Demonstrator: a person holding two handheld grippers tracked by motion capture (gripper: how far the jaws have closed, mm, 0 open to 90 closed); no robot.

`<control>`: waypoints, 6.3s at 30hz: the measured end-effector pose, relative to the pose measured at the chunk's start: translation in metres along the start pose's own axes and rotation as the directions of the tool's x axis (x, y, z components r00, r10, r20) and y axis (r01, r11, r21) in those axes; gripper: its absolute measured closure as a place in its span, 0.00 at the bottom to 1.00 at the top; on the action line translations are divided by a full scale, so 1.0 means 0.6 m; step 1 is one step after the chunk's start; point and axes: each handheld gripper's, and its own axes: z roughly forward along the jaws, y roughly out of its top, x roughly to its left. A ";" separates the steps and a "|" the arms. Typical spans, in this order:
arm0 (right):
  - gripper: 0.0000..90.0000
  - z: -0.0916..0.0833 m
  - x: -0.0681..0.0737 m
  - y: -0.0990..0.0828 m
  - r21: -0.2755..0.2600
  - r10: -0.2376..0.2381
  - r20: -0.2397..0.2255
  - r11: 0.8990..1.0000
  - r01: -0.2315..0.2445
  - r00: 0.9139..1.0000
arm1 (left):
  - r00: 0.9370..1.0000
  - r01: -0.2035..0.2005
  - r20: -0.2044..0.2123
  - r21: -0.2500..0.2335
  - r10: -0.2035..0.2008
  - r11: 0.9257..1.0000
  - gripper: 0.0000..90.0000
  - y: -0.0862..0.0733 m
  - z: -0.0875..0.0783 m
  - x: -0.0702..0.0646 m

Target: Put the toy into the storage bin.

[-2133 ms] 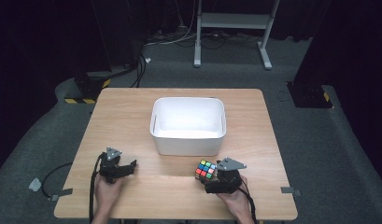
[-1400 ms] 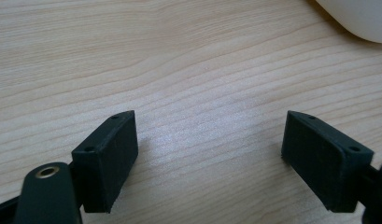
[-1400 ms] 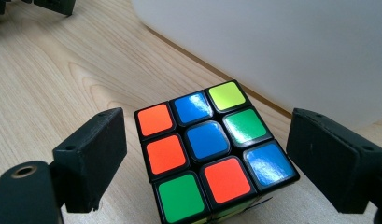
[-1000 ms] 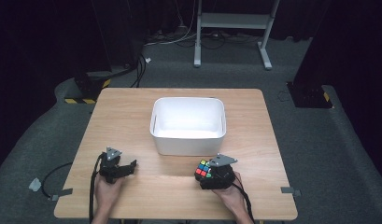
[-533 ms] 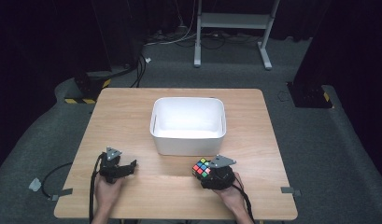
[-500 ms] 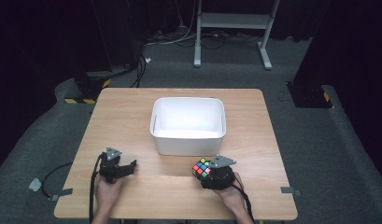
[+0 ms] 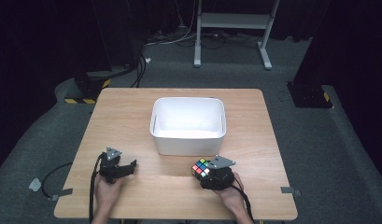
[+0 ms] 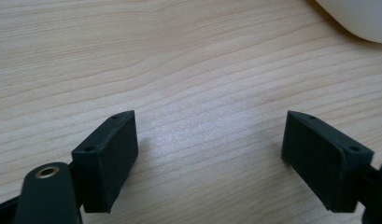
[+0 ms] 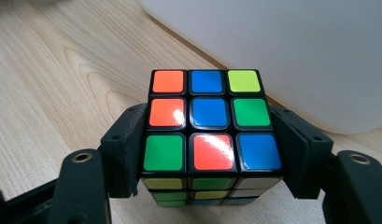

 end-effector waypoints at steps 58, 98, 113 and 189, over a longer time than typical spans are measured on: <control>0.38 -0.088 0.001 0.050 -0.062 -0.022 -0.083 0.998 0.017 0.996 | 1.000 -0.001 0.001 0.000 0.001 1.000 0.21 0.000 0.000 0.000; 0.38 -0.142 -0.019 0.101 -0.115 -0.020 -0.111 0.993 0.008 0.994 | 1.000 -0.001 0.001 0.000 0.001 1.000 0.21 0.000 0.000 0.000; 0.38 -0.156 -0.026 0.129 -0.130 -0.027 -0.107 0.991 0.013 0.994 | 1.000 -0.001 0.001 0.000 0.001 1.000 0.21 0.000 0.000 0.000; 0.38 -0.121 -0.086 0.247 -0.125 0.045 -0.009 0.991 -0.046 0.999 | 1.000 0.001 0.002 -0.002 -0.001 1.000 0.21 0.000 0.000 0.000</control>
